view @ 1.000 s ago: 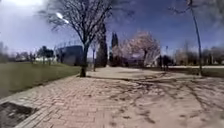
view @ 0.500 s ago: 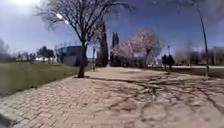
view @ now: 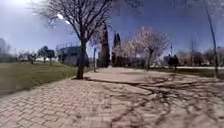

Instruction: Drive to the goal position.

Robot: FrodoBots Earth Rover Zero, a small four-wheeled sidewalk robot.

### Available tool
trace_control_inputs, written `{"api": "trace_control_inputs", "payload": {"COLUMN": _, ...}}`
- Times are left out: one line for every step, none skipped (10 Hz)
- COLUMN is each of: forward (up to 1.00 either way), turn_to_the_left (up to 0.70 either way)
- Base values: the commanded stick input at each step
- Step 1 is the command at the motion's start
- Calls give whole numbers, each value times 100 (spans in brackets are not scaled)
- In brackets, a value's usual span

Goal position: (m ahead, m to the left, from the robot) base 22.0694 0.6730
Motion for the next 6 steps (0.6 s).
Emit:
{"api": "trace_control_inputs", "payload": {"forward": 96, "turn_to_the_left": 0}}
{"api": "trace_control_inputs", "payload": {"forward": 96, "turn_to_the_left": 0}}
{"api": "trace_control_inputs", "payload": {"forward": 96, "turn_to_the_left": 0}}
{"api": "trace_control_inputs", "payload": {"forward": 96, "turn_to_the_left": 0}}
{"api": "trace_control_inputs", "payload": {"forward": 96, "turn_to_the_left": 0}}
{"api": "trace_control_inputs", "payload": {"forward": 96, "turn_to_the_left": 0}}
